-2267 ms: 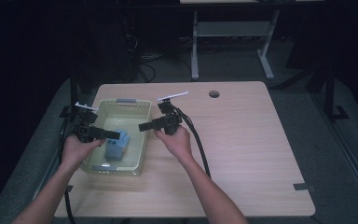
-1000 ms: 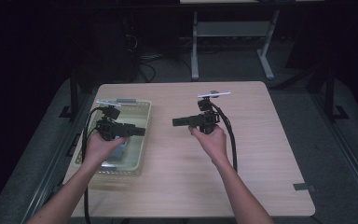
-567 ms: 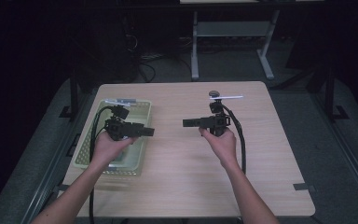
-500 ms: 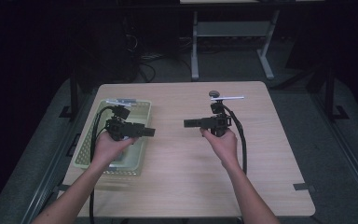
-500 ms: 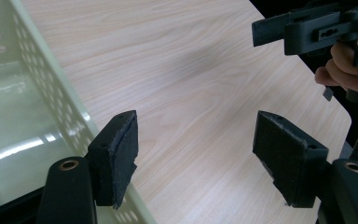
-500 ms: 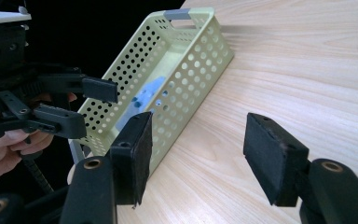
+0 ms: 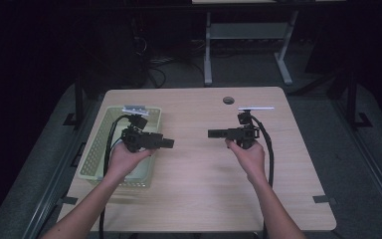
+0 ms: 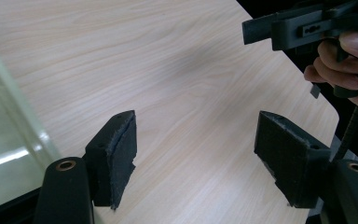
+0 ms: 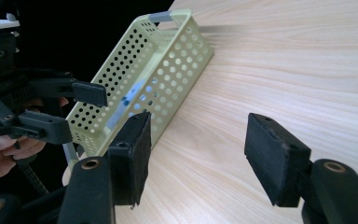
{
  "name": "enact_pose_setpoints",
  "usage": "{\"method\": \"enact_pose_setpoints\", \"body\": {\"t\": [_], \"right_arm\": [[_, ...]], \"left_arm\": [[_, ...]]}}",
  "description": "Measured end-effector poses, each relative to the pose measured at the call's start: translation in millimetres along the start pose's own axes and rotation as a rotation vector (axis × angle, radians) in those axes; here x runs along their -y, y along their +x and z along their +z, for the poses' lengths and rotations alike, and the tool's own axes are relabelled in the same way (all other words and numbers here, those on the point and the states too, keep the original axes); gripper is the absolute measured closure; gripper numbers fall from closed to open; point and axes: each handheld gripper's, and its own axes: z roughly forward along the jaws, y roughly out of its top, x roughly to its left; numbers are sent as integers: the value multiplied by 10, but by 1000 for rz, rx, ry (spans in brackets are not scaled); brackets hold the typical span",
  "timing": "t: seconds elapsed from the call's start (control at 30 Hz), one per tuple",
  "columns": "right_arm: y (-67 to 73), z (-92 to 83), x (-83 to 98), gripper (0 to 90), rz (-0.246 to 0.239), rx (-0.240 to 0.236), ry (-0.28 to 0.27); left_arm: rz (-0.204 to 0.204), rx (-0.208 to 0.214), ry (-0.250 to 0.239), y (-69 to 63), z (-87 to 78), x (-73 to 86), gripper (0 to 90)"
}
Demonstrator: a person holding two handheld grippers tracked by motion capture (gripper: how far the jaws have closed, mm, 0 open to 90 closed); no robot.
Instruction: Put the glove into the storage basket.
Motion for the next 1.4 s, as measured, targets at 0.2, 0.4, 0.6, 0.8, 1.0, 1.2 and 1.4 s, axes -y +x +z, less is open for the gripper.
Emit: {"method": "enact_pose_setpoints", "body": {"t": [0.2, 0.4, 0.6, 0.8, 1.0, 1.2, 1.4], "right_arm": [[-110, -135, 43, 400, 18, 17, -19], [-262, -325, 118, 389, 41, 30, -44], [-407, -473, 202, 373, 58, 56, -58], [-521, -567, 276, 365, 84, 61, -65], [-645, -700, 387, 352, 103, 78, -90], [-730, -818, 486, 350, 115, 93, -90], [-840, -965, 604, 344, 136, 90, -109]], "left_arm": [[15, 22, 12, -93, 122, -1, 290], [18, 38, 12, -150, 212, -4, 286], [22, 58, 22, -216, 325, 31, 285], [26, 71, 35, -285, 449, 53, 280], [34, 79, 38, -356, 552, 77, 257], [37, 98, 40, -420, 647, 123, 255], [54, 95, 53, -495, 736, 168, 252]]}}
